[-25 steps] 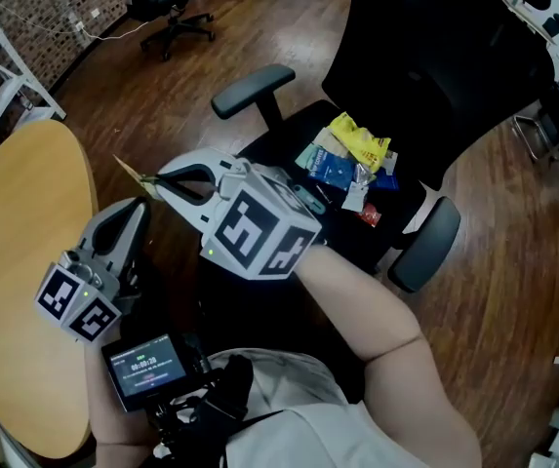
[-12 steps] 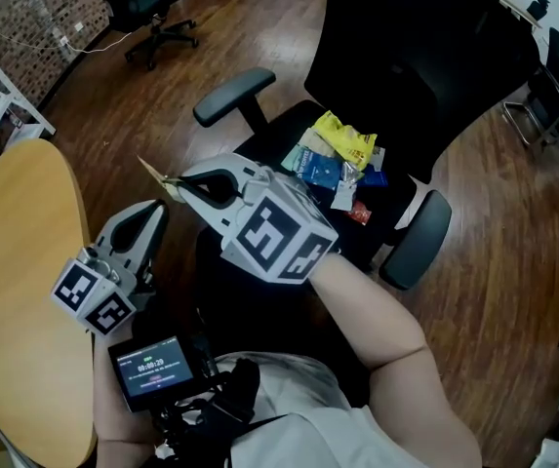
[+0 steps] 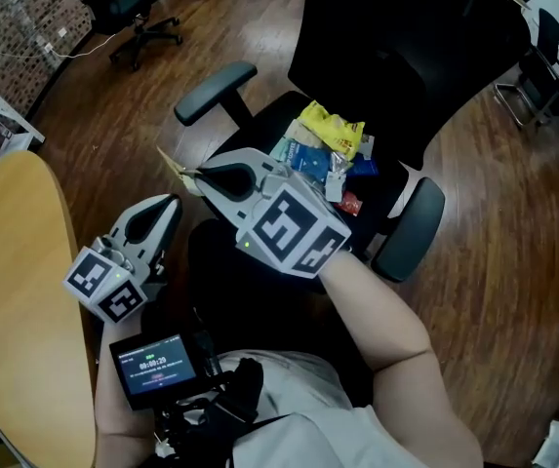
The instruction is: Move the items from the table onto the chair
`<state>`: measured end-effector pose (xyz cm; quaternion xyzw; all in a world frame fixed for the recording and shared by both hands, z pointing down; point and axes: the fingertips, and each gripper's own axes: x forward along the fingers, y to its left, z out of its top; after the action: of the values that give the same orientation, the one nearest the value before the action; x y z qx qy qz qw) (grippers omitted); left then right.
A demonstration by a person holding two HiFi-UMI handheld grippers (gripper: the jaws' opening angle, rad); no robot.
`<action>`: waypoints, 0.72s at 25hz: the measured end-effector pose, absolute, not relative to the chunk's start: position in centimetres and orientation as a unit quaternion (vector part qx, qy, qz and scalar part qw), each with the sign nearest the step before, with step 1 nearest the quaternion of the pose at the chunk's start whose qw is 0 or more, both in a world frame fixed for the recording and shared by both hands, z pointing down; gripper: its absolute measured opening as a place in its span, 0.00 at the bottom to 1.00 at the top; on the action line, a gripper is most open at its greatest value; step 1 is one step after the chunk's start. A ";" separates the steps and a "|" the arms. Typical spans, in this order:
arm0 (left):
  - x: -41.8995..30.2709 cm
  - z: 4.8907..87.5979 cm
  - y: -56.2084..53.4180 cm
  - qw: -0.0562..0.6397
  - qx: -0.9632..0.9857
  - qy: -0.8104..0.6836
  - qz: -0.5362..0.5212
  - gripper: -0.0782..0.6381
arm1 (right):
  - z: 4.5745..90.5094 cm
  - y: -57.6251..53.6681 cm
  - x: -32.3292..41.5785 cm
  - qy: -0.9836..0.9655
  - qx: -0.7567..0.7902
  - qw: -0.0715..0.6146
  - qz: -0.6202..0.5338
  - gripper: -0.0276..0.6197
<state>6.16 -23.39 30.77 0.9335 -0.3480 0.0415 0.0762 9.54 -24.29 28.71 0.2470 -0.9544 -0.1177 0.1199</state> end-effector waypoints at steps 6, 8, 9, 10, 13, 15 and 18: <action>8.8 33.0 -23.8 0.089 0.941 -0.322 0.047 0.12 | 31.7 -25.5 12.7 -0.937 0.289 0.160 -0.112 0.04; 9.8 34.0 -23.9 0.092 0.945 -0.309 0.050 0.12 | 33.4 -25.9 13.9 -0.931 0.302 0.177 -0.105 0.04; 10.3 34.6 -24.1 0.095 0.947 -0.303 0.052 0.12 | 34.3 -26.2 14.4 -0.928 0.307 0.185 -0.100 0.04; 10.7 35.3 -24.5 0.099 0.948 -0.298 0.054 0.12 | 35.4 -26.7 15.0 -0.925 0.312 0.195 -0.096 0.04; 12.0 37.3 -25.4 0.113 0.949 -0.287 0.060 0.12 | 38.7 -28.1 16.8 -0.914 0.327 0.226 -0.080 0.04; 12.9 38.2 -25.5 0.120 0.950 -0.281 0.064 0.12 | 40.8 -28.6 18.1 -0.906 0.336 0.250 -0.067 0.04; 14.1 40.0 -25.7 0.134 0.950 -0.273 0.067 0.12 | 44.6 -29.7 20.1 -0.892 0.349 0.285 -0.042 0.04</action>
<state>14.14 -25.70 40.01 0.9502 -0.2732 0.0671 0.1339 20.12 -29.72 44.56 0.3493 -0.8917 -0.0415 0.2847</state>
